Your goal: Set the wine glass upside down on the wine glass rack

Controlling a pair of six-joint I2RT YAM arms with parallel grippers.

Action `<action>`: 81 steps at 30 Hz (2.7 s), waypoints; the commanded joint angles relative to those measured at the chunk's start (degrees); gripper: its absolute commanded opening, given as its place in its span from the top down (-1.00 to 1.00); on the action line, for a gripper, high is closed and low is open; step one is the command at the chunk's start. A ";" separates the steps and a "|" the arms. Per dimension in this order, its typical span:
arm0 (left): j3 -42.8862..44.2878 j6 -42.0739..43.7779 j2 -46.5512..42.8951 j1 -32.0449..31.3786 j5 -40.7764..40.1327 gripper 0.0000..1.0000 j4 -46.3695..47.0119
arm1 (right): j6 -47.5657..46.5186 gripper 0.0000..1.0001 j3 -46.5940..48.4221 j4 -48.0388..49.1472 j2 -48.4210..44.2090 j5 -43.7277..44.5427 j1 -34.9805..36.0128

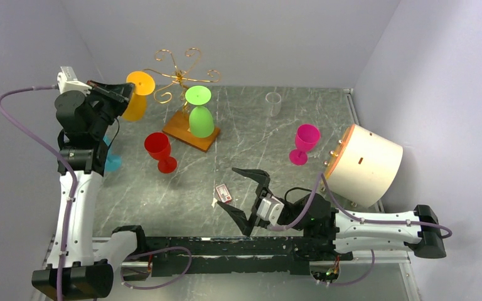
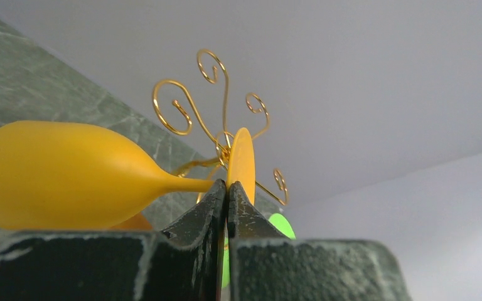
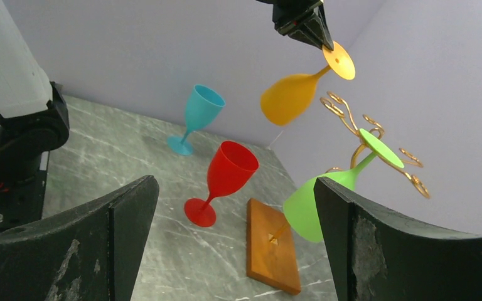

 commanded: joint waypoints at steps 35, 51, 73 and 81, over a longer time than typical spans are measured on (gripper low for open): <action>2.89 -9.50 15.98 4.38 19.84 0.86 21.56 | 9.50 -1.00 3.89 -0.46 -4.29 4.74 0.27; 2.34 -9.53 19.76 8.78 21.37 0.86 25.15 | 9.26 -1.00 3.95 -0.80 -4.25 4.79 0.31; -1.01 -8.53 17.14 10.22 19.25 0.86 23.56 | 9.10 -1.00 5.02 -1.69 -2.96 4.44 0.29; -2.55 -8.17 15.25 10.20 19.61 0.84 21.57 | 9.80 -1.00 5.01 -1.95 -2.90 4.34 0.26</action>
